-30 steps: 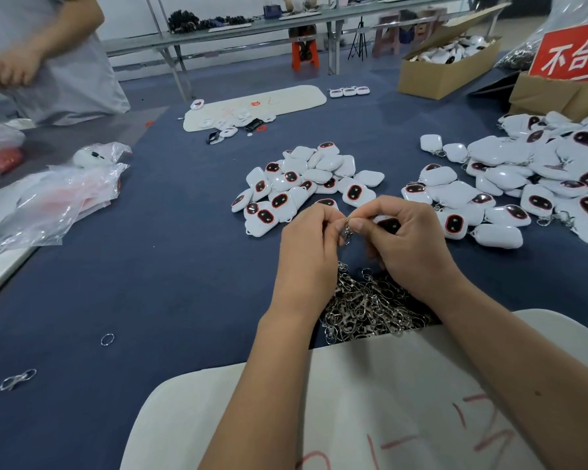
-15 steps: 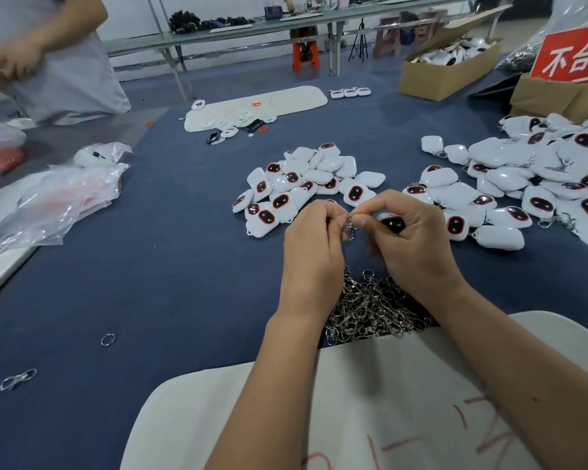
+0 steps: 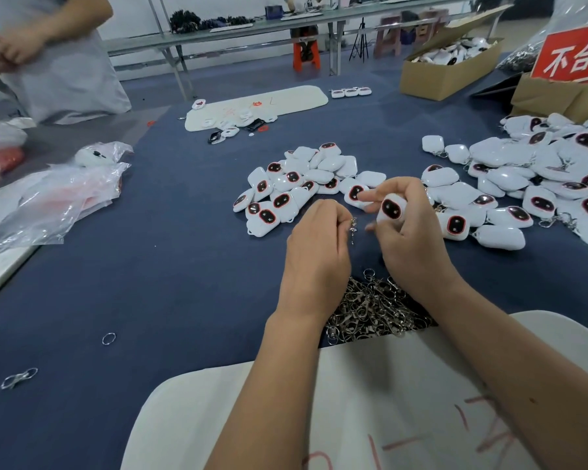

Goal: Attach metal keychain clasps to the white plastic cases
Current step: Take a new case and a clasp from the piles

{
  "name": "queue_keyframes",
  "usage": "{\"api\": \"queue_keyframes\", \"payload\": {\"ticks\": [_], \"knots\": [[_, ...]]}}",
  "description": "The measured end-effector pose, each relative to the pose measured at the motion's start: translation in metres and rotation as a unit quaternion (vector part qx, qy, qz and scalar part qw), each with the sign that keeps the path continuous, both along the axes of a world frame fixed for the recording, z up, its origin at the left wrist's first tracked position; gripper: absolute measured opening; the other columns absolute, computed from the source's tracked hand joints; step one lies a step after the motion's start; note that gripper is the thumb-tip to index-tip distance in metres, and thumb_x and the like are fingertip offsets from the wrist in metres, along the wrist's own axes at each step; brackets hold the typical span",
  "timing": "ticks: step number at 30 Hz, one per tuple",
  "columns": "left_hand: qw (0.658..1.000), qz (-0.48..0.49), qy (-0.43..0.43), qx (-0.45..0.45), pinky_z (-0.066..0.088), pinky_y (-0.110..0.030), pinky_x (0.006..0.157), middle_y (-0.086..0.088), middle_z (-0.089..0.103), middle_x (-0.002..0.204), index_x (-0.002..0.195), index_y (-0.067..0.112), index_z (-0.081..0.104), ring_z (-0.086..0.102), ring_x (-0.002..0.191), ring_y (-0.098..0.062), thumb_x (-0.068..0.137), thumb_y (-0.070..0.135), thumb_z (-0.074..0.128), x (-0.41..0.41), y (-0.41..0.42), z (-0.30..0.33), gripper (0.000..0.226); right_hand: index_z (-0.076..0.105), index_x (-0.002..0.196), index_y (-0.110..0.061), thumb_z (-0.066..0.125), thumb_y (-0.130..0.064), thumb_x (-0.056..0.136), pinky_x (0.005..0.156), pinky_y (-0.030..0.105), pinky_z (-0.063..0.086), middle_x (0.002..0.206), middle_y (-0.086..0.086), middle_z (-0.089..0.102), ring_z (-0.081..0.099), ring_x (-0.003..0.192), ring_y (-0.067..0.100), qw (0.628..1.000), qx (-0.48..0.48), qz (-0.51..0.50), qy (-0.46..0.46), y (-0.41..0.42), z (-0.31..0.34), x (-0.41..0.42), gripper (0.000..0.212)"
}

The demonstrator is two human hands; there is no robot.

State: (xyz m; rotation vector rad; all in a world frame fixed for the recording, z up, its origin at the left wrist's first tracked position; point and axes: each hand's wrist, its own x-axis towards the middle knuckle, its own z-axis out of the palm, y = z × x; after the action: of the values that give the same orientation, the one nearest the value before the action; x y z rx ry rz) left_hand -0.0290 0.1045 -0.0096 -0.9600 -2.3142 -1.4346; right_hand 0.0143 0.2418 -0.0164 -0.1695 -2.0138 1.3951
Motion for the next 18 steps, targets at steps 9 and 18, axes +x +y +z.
{"api": "queue_keyframes", "payload": {"ticks": [9, 18], "knots": [[0.999, -0.026, -0.027, -0.040, 0.046, -0.042, 0.070, 0.003, 0.059, 0.081, 0.087, 0.013, 0.059, 0.052, 0.074, -0.015, 0.101, 0.008, 0.053, -0.0006, 0.0004, -0.0023, 0.016, 0.072, 0.127, -0.018, 0.067, -0.003, 0.097, 0.102, 0.035, 0.052, 0.119, -0.001, 0.071, 0.065, 0.115, 0.014, 0.998, 0.050, -0.036, -0.009, 0.0038, 0.0020, -0.0005, 0.034], [0.996, -0.050, -0.043, -0.059, 0.046, -0.041, 0.065, 0.004, 0.060, 0.077, 0.084, 0.017, 0.059, 0.054, 0.072, -0.016, 0.100, 0.012, 0.054, -0.0021, -0.0002, -0.0056, 0.017, 0.076, 0.113, -0.021, 0.079, -0.006, 0.087, 0.075, 0.035, 0.063, 0.093, -0.004, 0.078, 0.076, 0.079, 0.019, 0.998, -0.049, -0.039, -0.001, 0.0037, 0.0011, -0.0010, 0.030]]}}
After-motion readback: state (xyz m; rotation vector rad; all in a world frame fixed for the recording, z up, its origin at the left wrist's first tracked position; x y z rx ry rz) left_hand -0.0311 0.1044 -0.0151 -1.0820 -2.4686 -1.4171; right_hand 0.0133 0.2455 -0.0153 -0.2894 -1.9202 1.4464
